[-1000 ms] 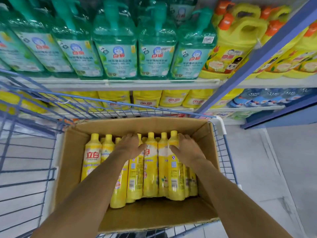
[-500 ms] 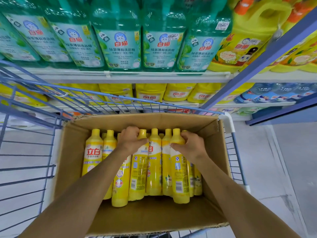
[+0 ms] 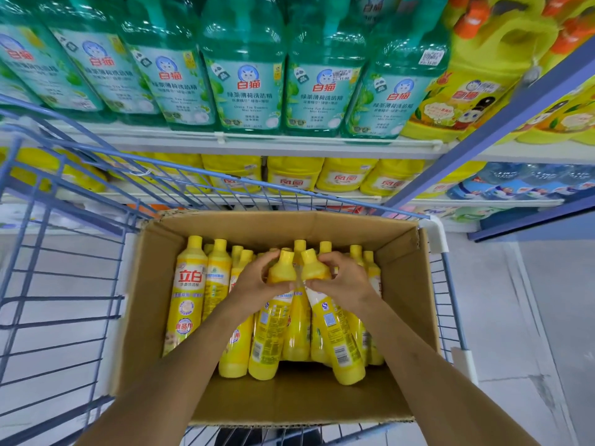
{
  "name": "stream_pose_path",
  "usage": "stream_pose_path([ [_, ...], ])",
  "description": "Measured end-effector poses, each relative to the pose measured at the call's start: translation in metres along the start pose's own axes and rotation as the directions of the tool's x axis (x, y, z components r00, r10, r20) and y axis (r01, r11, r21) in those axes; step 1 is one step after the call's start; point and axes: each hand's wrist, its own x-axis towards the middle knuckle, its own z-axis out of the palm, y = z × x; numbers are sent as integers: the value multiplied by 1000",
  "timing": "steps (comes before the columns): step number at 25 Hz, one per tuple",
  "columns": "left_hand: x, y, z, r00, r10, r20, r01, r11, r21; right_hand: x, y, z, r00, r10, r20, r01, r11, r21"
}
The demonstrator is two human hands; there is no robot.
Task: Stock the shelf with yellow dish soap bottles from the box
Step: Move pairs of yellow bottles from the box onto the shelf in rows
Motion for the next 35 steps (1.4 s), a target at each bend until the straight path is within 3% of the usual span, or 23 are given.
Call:
stream_pose_path([
  [3,-9,17,3,998,66,-10,-67,995,-73,-8,-8,-9,1000,-6,1,5,987,163],
  [6,-20,49,0,993,113,-21,-114,980,-162,-22,-35,-32,993,-112,-18,111,926,362],
  [10,-42,119,-21,971,209,-113,-230,946,-227,-43,-102,-67,966,-227,-127,260,856,447],
  [16,-103,287,-63,881,447,-157,-470,867,-169,-107,-246,-153,845,-463,-266,534,735,418],
  [24,-184,486,-106,675,713,-190,-733,678,-58,-184,-406,-256,614,-682,-397,789,513,338],
  [29,-183,561,-119,567,794,-222,-812,583,13,-169,-461,-299,523,-741,-422,852,432,297],
  [35,-137,593,-139,501,811,-302,-838,541,64,-111,-500,-318,494,-747,-445,869,414,271],
])
